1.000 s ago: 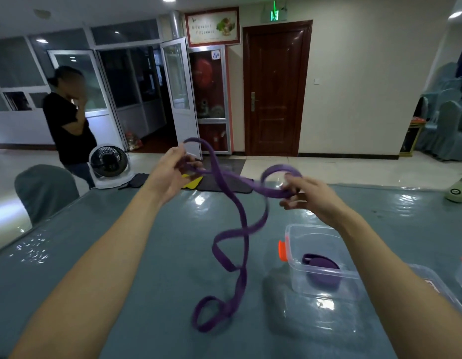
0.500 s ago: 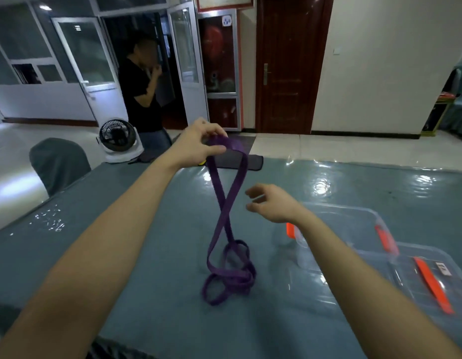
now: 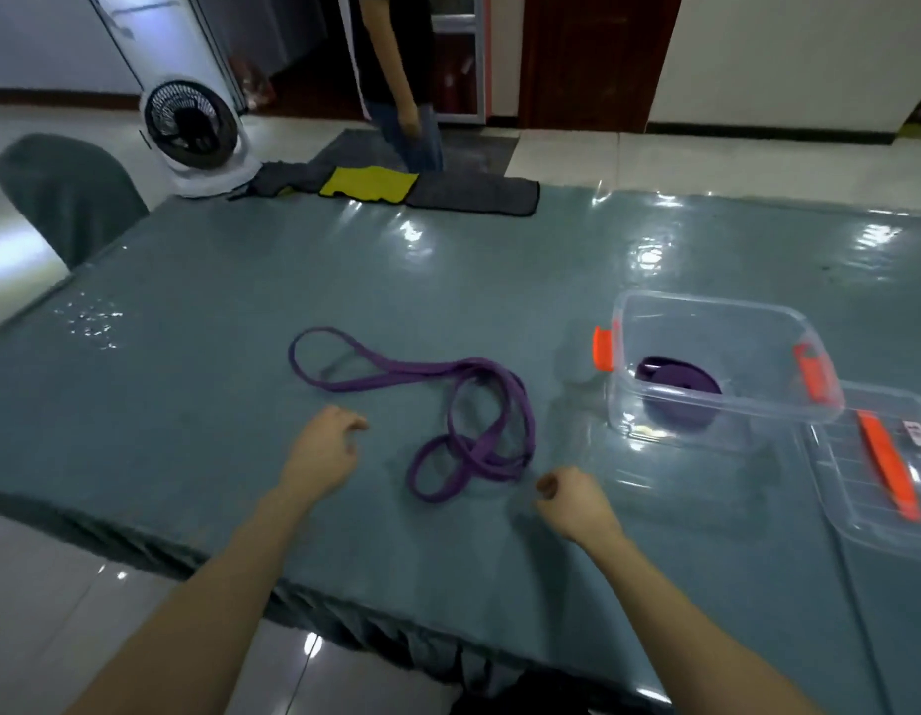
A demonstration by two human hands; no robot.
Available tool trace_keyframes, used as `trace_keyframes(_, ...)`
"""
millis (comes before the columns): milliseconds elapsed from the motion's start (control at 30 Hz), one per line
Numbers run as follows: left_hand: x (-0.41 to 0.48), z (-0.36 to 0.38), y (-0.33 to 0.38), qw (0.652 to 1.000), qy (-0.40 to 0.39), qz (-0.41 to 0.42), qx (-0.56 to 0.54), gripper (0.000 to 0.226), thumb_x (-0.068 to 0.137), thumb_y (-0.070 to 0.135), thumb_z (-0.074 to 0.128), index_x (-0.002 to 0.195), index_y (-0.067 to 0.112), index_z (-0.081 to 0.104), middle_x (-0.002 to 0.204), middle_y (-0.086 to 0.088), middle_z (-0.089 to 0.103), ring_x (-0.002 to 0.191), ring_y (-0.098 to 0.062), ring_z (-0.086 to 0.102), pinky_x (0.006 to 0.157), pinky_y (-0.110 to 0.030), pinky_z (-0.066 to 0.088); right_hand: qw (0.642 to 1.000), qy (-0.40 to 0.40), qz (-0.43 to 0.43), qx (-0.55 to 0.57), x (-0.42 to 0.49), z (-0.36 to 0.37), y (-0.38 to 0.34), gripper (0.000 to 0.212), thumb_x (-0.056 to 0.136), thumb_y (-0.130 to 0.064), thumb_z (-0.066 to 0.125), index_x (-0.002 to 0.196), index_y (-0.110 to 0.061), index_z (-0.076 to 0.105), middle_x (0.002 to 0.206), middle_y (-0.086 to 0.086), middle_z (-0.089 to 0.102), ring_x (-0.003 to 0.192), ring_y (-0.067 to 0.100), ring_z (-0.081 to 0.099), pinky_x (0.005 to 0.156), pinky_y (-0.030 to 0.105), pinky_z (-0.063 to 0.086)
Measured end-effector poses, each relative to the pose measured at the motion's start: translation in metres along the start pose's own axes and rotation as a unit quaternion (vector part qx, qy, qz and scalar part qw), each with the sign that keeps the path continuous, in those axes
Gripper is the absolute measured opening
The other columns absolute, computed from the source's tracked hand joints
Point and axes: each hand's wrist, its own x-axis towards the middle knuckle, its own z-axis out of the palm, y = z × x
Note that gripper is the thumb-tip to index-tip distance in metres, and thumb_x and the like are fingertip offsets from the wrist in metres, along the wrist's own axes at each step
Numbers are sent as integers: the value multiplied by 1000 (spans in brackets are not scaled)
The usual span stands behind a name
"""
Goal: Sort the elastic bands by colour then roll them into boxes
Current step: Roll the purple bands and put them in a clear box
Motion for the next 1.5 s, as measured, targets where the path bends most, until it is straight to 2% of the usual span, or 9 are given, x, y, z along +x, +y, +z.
trace_keyframes(267,21,76,57,967,-28,240,77,80,94,-3,65,163,34,49,173,-7,36,150,-29,43,117,-48,46,993,-19,51,102,2,60,-24,58,90,-56,78,60,-7,72,51,3,69,52,10,70,63,35,59)
trace_keyframes(467,79,78,76,941,-53,320,93,22,101,38,74,119,26,81,132,3,68,125,-24,58,106,-41,47,986,54,86,134,18,86,-62,62,82,-63,81,47,-18,58,59,4,72,64,16,75,58,34,51)
trace_keyframes(633,105,24,62,957,47,155,-239,10,107,29,71,100,21,71,89,4,76,82,-18,70,82,-40,57,983,64,92,146,32,87,-79,32,81,-38,79,64,-12,70,77,9,79,82,26,77,69,34,54)
trace_keyframes(767,127,-37,19,886,143,-9,-441,27,117,31,52,92,23,57,74,7,71,65,-14,68,63,-30,61,965,144,121,183,27,64,-67,31,84,-31,75,62,-15,60,69,12,73,76,34,74,70,41,57)
trace_keyframes(933,110,-44,-68,857,158,-191,-451,22,116,25,50,107,11,65,105,-21,72,68,-17,70,70,-40,58,946,255,123,157,21,32,-30,11,90,-26,71,85,-16,69,95,7,66,80,35,66,77,43,57)
trace_keyframes(1033,73,-5,-102,920,96,-262,-275,59,107,13,66,159,1,43,155,-31,51,123,-42,64,107,-54,53,952,238,122,147,18,31,-13,14,96,-25,69,105,-15,67,115,10,65,95,38,68,86,44,55)
trace_keyframes(1200,27,42,-74,982,146,-39,-117,58,86,-10,64,143,3,59,140,-23,55,124,-42,58,111,-49,48,957,177,96,209,11,39,0,50,92,-27,80,136,-17,58,128,3,71,116,26,68,104,50,56)
trace_keyframes(1333,16,67,-34,987,-6,147,-67,43,94,13,66,137,10,69,136,-8,68,126,-30,64,113,-47,48,971,147,69,178,-2,45,10,60,92,-16,79,147,-17,56,138,6,61,117,28,67,105,48,55)
trace_keyframes(1500,-2,94,-20,986,-60,106,-111,36,100,37,66,134,24,68,123,13,65,117,-11,57,108,-41,50,967,122,40,219,-5,47,23,59,92,4,73,147,-9,57,143,10,55,116,32,70,103,44,58)
